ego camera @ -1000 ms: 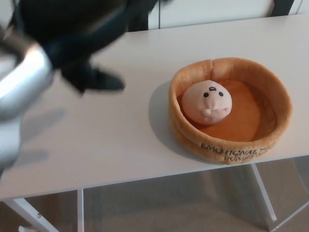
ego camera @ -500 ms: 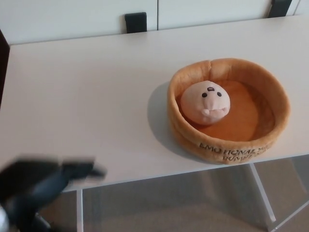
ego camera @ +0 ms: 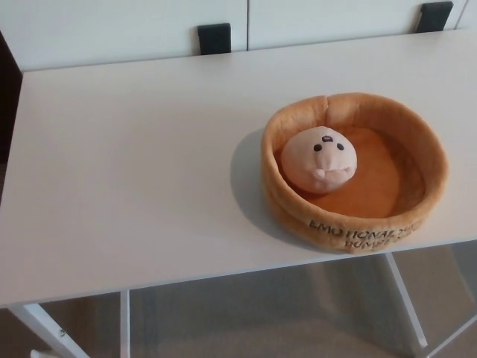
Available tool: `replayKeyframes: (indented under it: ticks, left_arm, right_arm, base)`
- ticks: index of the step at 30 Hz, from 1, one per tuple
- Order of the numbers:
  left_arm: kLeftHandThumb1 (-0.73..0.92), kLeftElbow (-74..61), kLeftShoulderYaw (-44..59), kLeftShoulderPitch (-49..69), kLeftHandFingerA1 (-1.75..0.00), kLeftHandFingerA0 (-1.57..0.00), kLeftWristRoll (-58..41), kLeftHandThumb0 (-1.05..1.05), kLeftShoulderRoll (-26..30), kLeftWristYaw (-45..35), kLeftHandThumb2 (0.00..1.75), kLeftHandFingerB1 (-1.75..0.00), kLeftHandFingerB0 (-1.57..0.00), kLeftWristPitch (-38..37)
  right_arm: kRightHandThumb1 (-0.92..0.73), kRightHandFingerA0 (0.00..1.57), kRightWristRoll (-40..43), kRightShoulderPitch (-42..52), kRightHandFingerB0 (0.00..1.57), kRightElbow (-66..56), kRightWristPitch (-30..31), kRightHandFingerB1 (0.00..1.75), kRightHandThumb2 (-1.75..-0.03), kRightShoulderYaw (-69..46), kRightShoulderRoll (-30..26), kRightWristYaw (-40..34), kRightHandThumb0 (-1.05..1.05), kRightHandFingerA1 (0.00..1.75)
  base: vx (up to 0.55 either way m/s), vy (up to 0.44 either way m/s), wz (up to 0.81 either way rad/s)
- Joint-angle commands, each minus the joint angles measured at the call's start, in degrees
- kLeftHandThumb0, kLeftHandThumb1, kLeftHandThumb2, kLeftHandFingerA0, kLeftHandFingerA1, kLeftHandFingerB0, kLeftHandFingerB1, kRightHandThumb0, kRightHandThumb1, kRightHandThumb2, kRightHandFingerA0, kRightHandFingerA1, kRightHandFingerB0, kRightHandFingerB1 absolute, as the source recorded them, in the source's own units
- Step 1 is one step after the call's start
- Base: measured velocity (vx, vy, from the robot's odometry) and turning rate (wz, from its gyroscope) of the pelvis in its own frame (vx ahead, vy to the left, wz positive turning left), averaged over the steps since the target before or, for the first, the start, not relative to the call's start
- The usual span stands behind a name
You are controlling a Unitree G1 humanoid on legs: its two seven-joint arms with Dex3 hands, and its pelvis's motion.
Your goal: The robot walks towards a table in front, picks a dumpling toy with left hand and puts it in an orange round plate
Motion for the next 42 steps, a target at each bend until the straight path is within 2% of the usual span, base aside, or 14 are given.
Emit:
replayKeyframes:
  ticks: [1,5,7,8,10,11,12,13,15,18,19,36,37,42]
  left_arm:
    - [0.66,19.5,-9.8,-10.7,-0.45,-0.47,10.0,-0.35,6.7,5.6,0.59,-0.39,-0.38,2.6]
    - [0.63,35.1,-14.0,-24.0,-0.46,-0.58,9.1,-0.33,4.9,7.5,0.59,-0.46,-0.62,6.6]
    - [0.65,48.5,-13.6,-31.1,-0.49,-0.6,6.7,-0.3,2.2,15.5,0.59,-0.42,-0.51,6.6]
    - [0.52,54.4,-12.9,-33.8,-0.61,-0.52,5.3,-0.39,0.7,19.8,0.83,-0.52,-0.38,6.5]
    - [0.69,61.8,-10.8,-35.8,-0.49,-0.55,2.8,-0.35,-2.2,27.7,0.59,-0.36,-0.41,6.4]
    - [0.67,65.0,-10.2,-36.2,-0.49,-0.59,1.8,-0.36,-3.1,30.3,0.6,-0.37,-0.43,6.0]
    - [0.67,66.8,-10.2,-36.5,-0.49,-0.59,1.4,-0.36,-3.3,30.6,0.6,-0.37,-0.43,5.6]
    - [0.5,68.6,-10.2,-37.3,-0.58,-0.54,0.8,-0.43,-3.4,30.2,0.8,-0.48,-0.35,5.0]
    - [0.46,70.0,-10.6,-37.6,-0.55,-0.53,0.2,-0.49,-2.8,27.8,0.78,-0.47,-0.34,2.9]
    - [0.47,72.1,-8.5,-38.4,-0.54,-0.53,-3.0,-0.47,-3.0,25.9,0.78,-0.47,-0.33,0.5]
    - [0.62,72.4,-8.1,-38.9,-0.39,-0.54,-3.9,-0.43,-2.7,24.8,0.58,-0.33,-0.35,-0.5]
    - [0.7,81.5,-12.6,-44.6,-0.39,-0.53,-6.8,-0.43,-1.9,26.1,0.61,-0.33,-0.37,-4.6]
    - [0.59,81.6,-12.8,-44.6,-0.52,-0.47,-7.1,-0.49,-1.9,26.1,0.85,-0.46,-0.33,-4.7]
    - [0.59,82.0,-14.3,-45.3,-0.51,-0.46,-8.2,-0.49,-1.7,26.1,0.84,-0.46,-0.33,-4.8]
  right_arm:
    - [-0.67,0.67,1.7,0.9,0.56,0.9,1.1,0.41,-0.6,-2.5,-1.0,-1.4,-0.34,0.48]
    - [-0.67,0.68,1.6,0.3,0.56,1.1,1.8,0.4,-0.61,-3.0,-0.3,-2.2,-0.34,0.49]
    - [-0.68,0.66,1.3,0.4,0.54,1.2,1.6,0.4,-0.61,-2.9,0.1,-2.5,-0.38,0.47]
    - [-0.69,0.63,1.1,0.4,0.53,1.0,1.3,0.4,-0.61,-2.8,0.1,-2.5,-0.39,0.46]
    - [-0.69,0.67,1.4,0.4,0.56,0.6,1.0,0.41,-0.61,-3.0,-0.1,-2.2,-0.38,0.5]
    - [-0.68,0.67,1.5,0.3,0.55,0.3,1.0,0.41,-0.61,-3.1,-0.2,-2.1,-0.37,0.49]
    - [-0.68,0.67,1.5,0.2,0.55,0.1,1.1,0.41,-0.61,-3.1,-0.3,-2.0,-0.37,0.49]
    - [-0.68,0.67,1.8,-0.1,0.55,0.0,1.2,0.41,-0.61,-3.4,-0.5,-1.9,-0.37,0.49]
    - [-0.68,0.68,2.1,-0.6,0.55,0.2,1.2,0.4,-0.61,-3.8,-0.6,-1.8,-0.37,0.48]
    - [-0.66,0.69,1.7,-1.0,0.54,0.2,0.8,0.41,-0.6,-3.7,-0.9,-1.9,-0.37,0.5]
    - [-0.67,0.67,1.6,-1.5,0.53,0.2,0.8,0.4,-0.6,-3.6,-0.9,-1.5,-0.38,0.48]
    - [-0.67,0.66,0.2,-3.2,0.54,0.7,0.7,0.4,-0.6,-3.5,-0.6,-1.2,-0.39,0.48]
    - [-0.67,0.67,0.1,-3.2,0.53,0.7,0.6,0.4,-0.61,-3.3,-0.6,-1.1,-0.4,0.48]
    - [-0.68,0.67,-0.3,-3.8,0.53,0.3,0.8,0.4,-0.61,-2.6,-1.0,-0.8,-0.39,0.47]
  base:
    - [0.0,0.0,0.0]
    - [0.0,0.0,0.0]
    - [0.0,0.0,0.0]
    - [0.0,0.0,0.0]
    - [0.0,0.0,0.0]
    - [0.0,0.0,0.0]
    - [0.0,0.0,0.0]
    - [0.0,0.0,0.0]
    - [0.0,0.0,0.0]
    - [0.0,0.0,0.0]
    - [0.0,0.0,0.0]
    - [0.0,0.0,0.0]
    - [0.0,0.0,0.0]
    - [0.0,0.0,0.0]
